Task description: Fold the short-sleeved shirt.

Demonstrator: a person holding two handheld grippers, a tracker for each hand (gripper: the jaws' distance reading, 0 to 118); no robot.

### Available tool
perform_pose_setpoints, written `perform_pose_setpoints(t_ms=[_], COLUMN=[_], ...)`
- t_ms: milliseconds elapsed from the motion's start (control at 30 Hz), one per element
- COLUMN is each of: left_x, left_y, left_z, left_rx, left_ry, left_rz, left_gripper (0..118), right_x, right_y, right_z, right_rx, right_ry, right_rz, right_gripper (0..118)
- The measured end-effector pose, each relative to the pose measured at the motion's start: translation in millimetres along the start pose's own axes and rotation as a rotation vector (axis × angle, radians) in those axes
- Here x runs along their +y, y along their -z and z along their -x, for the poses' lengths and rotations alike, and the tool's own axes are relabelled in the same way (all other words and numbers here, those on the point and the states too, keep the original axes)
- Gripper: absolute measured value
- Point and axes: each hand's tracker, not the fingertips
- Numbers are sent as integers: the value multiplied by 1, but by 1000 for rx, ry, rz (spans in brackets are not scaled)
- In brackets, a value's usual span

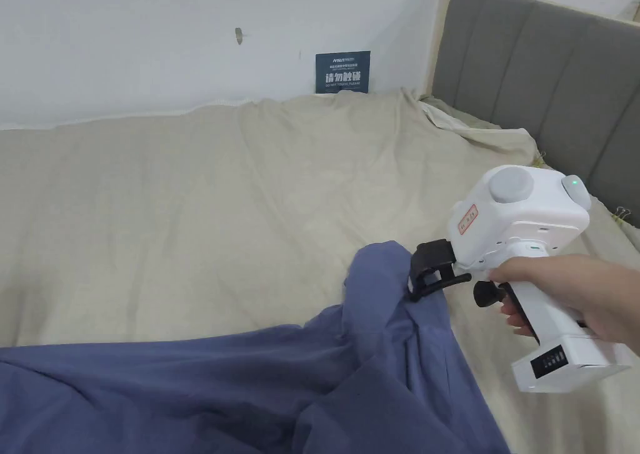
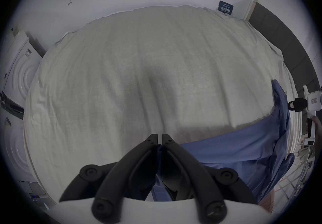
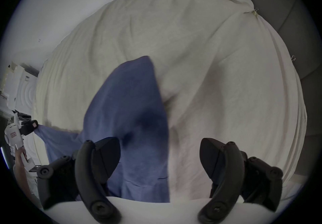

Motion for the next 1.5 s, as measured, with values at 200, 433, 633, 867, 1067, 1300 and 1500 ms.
perform_pose_setpoints(t_ms=[200,433,633,867,1067,1300,1500], left_x=[-6,-7,-12,-32,-43,-64,-65], left_y=[18,20,-3,-83,-193,-346,-441], left_z=[3,6,7,19,58,66,68], left_rx=[20,27,-9,-70,-126,-136,-102], left_ry=[25,-3,-42,-74,-121,-108,-77], left_rz=[27,43,-11,-143,-383,-656,-768], left_gripper=[5,5,5,5,5,5,5], right_x=[-11,-17,-31,-49,-73,-90,-101], right_y=[15,14,-41,-137,-231,-359,-459], right_z=[5,8,0,3,8,28,52], right_rx=[76,91,164,262,353,369,347], right_ry=[-5,-48,-152,-201,-164,-253,-289], right_rz=[61,-2,-113,-281,-472,-682,-812], right_gripper=[74,0,0,0,0,0,0])
